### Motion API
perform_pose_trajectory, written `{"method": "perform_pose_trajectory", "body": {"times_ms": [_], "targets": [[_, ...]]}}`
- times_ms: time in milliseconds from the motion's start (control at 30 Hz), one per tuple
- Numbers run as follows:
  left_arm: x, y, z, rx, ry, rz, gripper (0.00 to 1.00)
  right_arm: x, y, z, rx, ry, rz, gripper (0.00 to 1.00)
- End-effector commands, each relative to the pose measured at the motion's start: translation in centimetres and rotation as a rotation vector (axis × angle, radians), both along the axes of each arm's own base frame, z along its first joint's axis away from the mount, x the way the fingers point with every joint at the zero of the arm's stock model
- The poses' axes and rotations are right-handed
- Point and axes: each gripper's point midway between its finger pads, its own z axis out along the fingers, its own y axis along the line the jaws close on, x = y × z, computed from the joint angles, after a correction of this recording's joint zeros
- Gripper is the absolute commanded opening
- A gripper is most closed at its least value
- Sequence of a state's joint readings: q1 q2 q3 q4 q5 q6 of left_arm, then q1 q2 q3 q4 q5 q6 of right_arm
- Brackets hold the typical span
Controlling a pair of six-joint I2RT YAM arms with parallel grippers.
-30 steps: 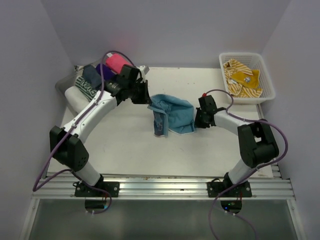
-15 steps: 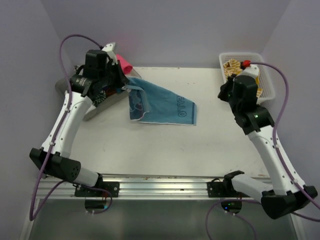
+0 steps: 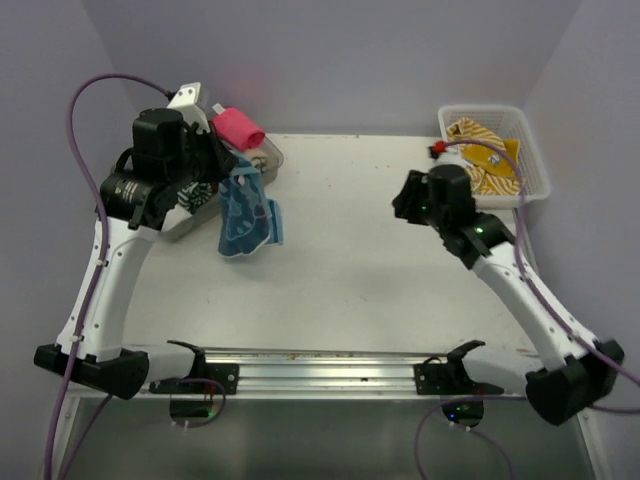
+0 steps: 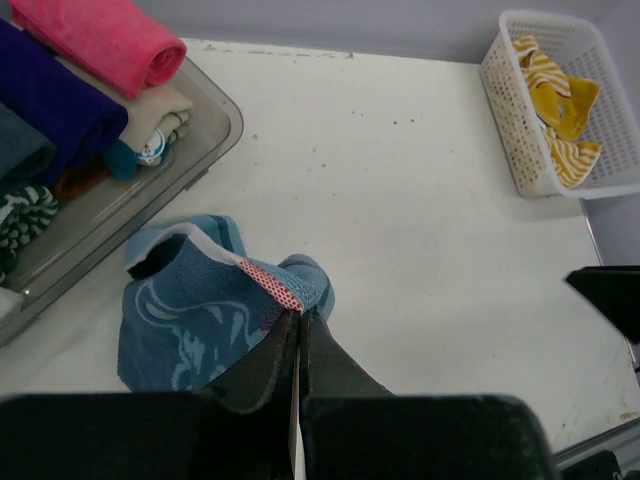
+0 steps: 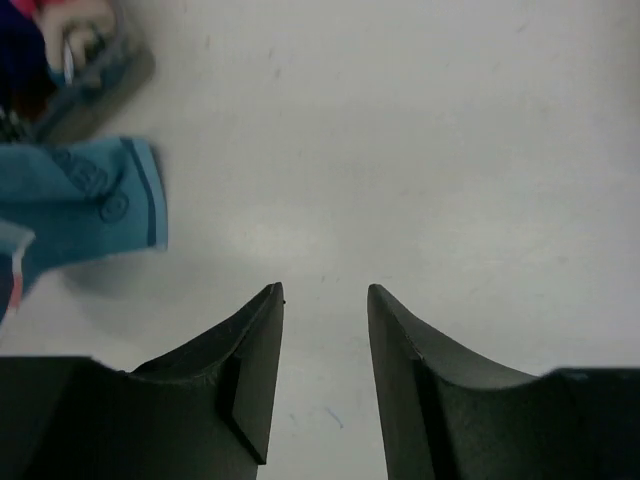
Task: Roll the towels
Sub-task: Flatten the towel
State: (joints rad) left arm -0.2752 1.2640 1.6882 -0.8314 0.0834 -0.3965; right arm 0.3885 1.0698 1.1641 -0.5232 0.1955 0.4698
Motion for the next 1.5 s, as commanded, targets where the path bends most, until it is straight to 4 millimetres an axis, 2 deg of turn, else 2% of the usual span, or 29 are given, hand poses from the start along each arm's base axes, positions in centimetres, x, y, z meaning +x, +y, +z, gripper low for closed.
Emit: {"method": "perform_pose_trajectory", "body": {"times_ms": [0,100,133,167,200,233,267,300,333,367,400,433,467,500,567,600,700,800,967,1133,1167,1233,1267,1333,1367,1433,1467], "targets": [[0.4,0.4,-1.3,0.034,0.036,0.01,0.0,-0.4,8.8,-7.3,0.018,0.187,0.234,0.45],[0.5,0.7,-0.8,0.043,0.032,0.025,0.0,0.2,13.3,-9.2,0.001,0.207,0.302,0.57],[0.4,0.8,-0.9,0.045,0.039,0.028,0.0,0.0,16.0,-11.8,-0.026,0.25,0.351,0.61],[0.4,0.8,-0.7,0.045,0.036,0.028,0.0,0.0,17.4,-12.8,-0.035,0.266,0.376,0.62],[0.3,0.9,-0.7,0.047,0.037,0.032,0.0,0.7,18.9,-12.8,-0.045,0.261,0.384,0.63],[0.3,0.9,-0.7,0.053,0.04,0.033,0.0,0.4,20.7,-15.7,-0.092,0.314,0.415,0.63],[0.2,1.1,-0.5,0.054,0.037,0.039,0.0,0.5,21.8,-17.0,-0.117,0.333,0.427,0.63],[0.2,1.4,-0.6,0.066,0.038,0.049,0.0,1.5,23.1,-16.3,-0.127,0.303,0.428,0.63],[0.0,1.6,-0.5,0.073,0.036,0.056,0.0,1.4,24.2,-17.2,-0.142,0.318,0.442,0.63],[-0.2,1.8,-0.5,0.078,0.043,0.062,0.0,1.7,24.7,-20.0,-0.177,0.369,0.438,0.63],[-0.2,2.1,-0.5,0.09,0.043,0.075,0.0,2.5,25.9,-19.5,-0.161,0.352,0.443,0.63],[-0.4,2.4,-0.4,0.098,0.038,0.087,0.0,2.7,26.4,-20.4,-0.168,0.366,0.447,0.63],[-0.7,2.6,-0.3,0.102,0.038,0.092,0.0,2.8,26.9,-22.3,-0.189,0.395,0.449,0.63],[-0.8,2.9,-0.1,0.105,0.033,0.1,0.0,3.5,27.9,-22.0,-0.181,0.38,0.452,0.63],[-1.1,2.9,0.0,0.104,0.031,0.102,0.0,3.3,28.9,-22.8,-0.206,0.393,0.469,0.63],[-1.1,3.0,0.1,0.103,0.028,0.102,0.0,3.1,30.1,-23.5,-0.221,0.393,0.488,0.63],[-1.2,2.9,0.0,0.101,0.032,0.102,0.0,3.3,30.9,-25.2,-0.261,0.404,0.477,0.61],[-1.3,2.8,-0.1,0.098,0.036,0.095,0.0,3.7,30.4,-26.6,-0.279,0.416,0.419,0.6],[-1.5,2.9,-0.4,0.1,0.042,0.096,0.0,4.1,29.8,-27.2,-0.293,0.412,0.376,0.62],[-1.6,2.7,-0.5,0.094,0.043,0.087,0.0,5.4,29.7,-28.1,-0.33,0.4,0.318,0.61],[-1.6,2.8,-0.6,0.093,0.044,0.09,0.0,5.5,29.7,-28.7,-0.34,0.404,0.313,0.57],[-1.7,2.8,-0.5,0.092,0.041,0.088,0.0,6.0,30.3,-28.6,-0.331,0.393,0.312,0.48],[-1.7,2.7,-0.7,0.092,0.044,0.087,0.0,6.2,30.5,-28.7,-0.33,0.391,0.31,0.3],[-1.6,2.7,-1.0,0.094,0.051,0.086,0.0,6.2,30.5,-28.5,-0.326,0.392,0.31,0.05],[-1.5,2.7,-1.1,0.096,0.054,0.088,0.0,6.0,30.3,-27.5,-0.315,0.387,0.304,0.0],[-1.4,2.7,-1.3,0.096,0.059,0.088,0.0,6.2,29.3,-25.7,-0.307,0.347,0.276,0.0],[-1.2,2.6,-1.5,0.097,0.065,0.087,0.0,5.5,27.5,-26.4,-0.333,0.37,0.255,0.0]]}}
